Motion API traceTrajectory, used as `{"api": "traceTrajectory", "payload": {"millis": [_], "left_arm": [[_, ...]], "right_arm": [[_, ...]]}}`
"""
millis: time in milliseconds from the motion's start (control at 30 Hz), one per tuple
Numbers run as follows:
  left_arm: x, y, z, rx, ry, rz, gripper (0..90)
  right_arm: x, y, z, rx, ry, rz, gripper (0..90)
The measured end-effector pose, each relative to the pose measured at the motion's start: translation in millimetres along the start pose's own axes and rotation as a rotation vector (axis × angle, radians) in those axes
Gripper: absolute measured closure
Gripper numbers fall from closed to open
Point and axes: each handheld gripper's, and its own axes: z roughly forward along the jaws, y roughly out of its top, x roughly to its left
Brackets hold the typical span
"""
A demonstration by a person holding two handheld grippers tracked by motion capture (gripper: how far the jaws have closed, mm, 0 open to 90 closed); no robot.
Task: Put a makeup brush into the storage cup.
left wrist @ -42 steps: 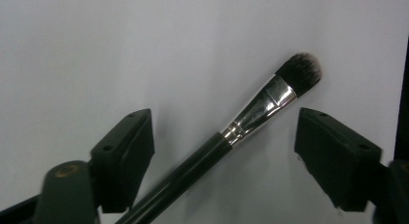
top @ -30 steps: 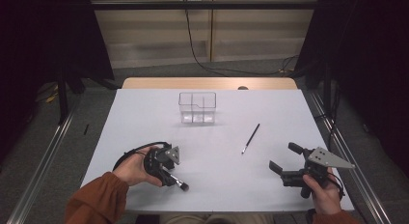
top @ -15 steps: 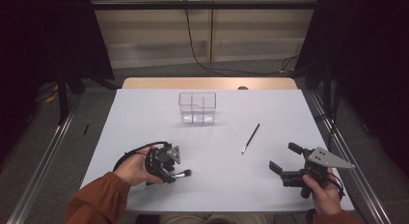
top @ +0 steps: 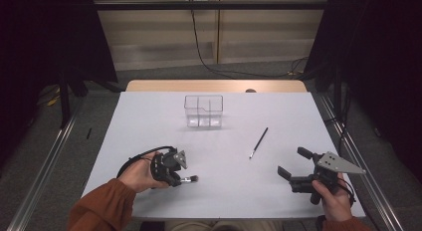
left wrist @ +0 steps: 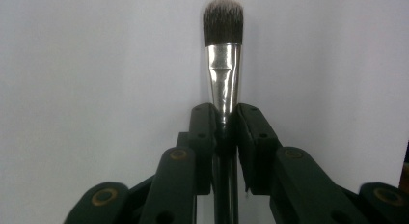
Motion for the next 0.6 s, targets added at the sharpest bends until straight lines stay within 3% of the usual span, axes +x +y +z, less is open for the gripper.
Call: {"api": "traceTrajectory", "payload": {"millis": [367,467,600], "left_arm": [[4.2,-2.3,-1.2,-0.019,-0.019,-0.044,78.5],[4.9,-2.7,-0.3,-0.030,-0.031,-0.083,78.6],[5.8,-2.9,0.3,-0.025,-0.026,-0.084,78.9]], "right_arm": [[-0.1,0.0,0.1,0.000,-0.002,0.003,0.0],[0.0,0.0,0.2,-0.001,-0.001,0.003,0.0],[0.1,0.0,-0.2,0.000,-0.001,0.001,0.0]]}}
